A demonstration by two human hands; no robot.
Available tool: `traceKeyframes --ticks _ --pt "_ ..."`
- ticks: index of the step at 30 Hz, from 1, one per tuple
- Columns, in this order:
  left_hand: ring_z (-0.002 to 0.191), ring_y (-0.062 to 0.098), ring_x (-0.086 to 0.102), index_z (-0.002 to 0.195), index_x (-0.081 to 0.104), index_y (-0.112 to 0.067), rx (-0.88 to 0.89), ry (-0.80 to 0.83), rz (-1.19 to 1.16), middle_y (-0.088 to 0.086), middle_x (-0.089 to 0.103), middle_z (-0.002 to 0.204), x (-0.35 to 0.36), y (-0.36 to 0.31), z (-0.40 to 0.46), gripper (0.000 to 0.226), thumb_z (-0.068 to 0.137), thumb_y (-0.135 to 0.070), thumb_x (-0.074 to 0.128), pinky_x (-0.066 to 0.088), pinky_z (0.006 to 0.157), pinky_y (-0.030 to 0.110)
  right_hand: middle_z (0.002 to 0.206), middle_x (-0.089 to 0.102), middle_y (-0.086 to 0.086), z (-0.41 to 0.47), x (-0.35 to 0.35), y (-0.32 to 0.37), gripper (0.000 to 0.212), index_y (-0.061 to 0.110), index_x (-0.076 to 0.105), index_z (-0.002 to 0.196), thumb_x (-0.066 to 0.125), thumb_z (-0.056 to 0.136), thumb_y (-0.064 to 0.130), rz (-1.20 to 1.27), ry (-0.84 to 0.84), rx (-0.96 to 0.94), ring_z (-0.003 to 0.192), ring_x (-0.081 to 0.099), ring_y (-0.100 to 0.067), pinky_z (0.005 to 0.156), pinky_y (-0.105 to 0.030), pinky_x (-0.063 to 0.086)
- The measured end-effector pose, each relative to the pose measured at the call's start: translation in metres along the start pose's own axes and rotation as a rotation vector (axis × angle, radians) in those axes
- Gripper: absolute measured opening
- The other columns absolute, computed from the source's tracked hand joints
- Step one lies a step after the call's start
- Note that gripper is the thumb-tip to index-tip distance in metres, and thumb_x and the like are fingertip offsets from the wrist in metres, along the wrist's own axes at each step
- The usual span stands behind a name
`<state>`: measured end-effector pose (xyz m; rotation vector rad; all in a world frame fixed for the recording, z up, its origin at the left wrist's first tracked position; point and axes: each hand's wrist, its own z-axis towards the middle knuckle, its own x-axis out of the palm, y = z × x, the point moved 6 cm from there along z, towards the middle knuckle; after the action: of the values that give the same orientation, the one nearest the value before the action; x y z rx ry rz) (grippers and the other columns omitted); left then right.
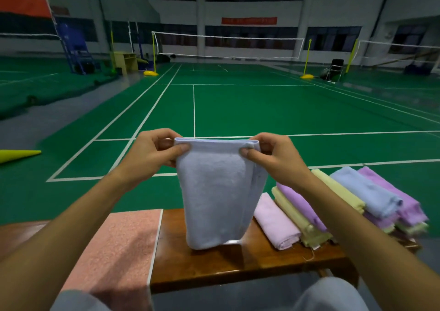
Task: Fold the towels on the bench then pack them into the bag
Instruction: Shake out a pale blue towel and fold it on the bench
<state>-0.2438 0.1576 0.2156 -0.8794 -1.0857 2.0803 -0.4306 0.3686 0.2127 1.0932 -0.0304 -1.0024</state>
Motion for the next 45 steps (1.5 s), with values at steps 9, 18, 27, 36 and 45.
traceKeyframes --ticks 9,18,27,36,45 --pt "0.072 0.015 0.069 0.099 0.067 0.002 -0.078 -0.020 0.033 0.012 0.076 0.084 0.000 0.033 0.009 0.011 0.095 -0.006 0.072 0.062 0.060 0.034 0.089 0.078 -0.008 0.011 0.016 -0.036 0.008 0.011 0.076 0.094 0.082 0.090 0.015 0.106 -0.043 0.123 0.076 0.068 -0.012 0.071 -0.031 0.055" --pt "0.069 0.024 0.062 0.091 0.063 -0.009 -0.441 -0.057 0.259 0.009 0.070 0.081 0.029 0.258 0.034 0.011 0.099 -0.003 0.066 0.061 0.050 0.042 0.075 0.066 0.002 0.038 0.128 -0.237 0.019 0.019 0.068 0.079 0.075 0.090 0.006 -0.099 0.190 0.507 0.069 0.056 -0.011 0.069 -0.033 0.048" --pt "0.078 0.022 0.072 0.092 0.069 -0.019 -0.568 -0.031 0.406 0.002 0.073 0.082 0.034 0.351 0.042 0.013 0.089 -0.015 0.081 0.054 0.060 0.032 0.088 0.065 0.006 0.046 0.171 -0.317 0.009 0.016 0.069 0.102 0.072 0.094 0.015 -0.326 0.256 0.578 0.085 0.062 -0.016 0.066 -0.025 0.043" --pt "0.061 0.016 0.072 0.093 0.071 -0.017 -0.465 0.015 0.388 0.004 0.075 0.088 0.031 0.290 0.017 0.012 0.090 -0.009 0.079 0.052 0.049 0.023 0.102 0.071 0.007 0.018 0.131 -0.274 0.019 0.016 0.073 0.110 0.070 0.094 0.007 -0.303 0.193 0.519 0.093 0.066 -0.008 0.076 -0.010 0.046" --pt "0.079 0.008 0.073 0.090 0.077 -0.020 -0.260 0.366 0.338 -0.014 0.077 0.086 0.079 0.225 -0.093 0.011 0.088 -0.010 0.080 0.057 0.073 0.022 0.104 0.077 0.011 -0.106 0.143 -0.202 0.014 0.021 0.077 0.104 0.072 0.093 0.015 -0.076 0.358 0.364 0.098 0.072 -0.002 0.089 -0.023 0.058"
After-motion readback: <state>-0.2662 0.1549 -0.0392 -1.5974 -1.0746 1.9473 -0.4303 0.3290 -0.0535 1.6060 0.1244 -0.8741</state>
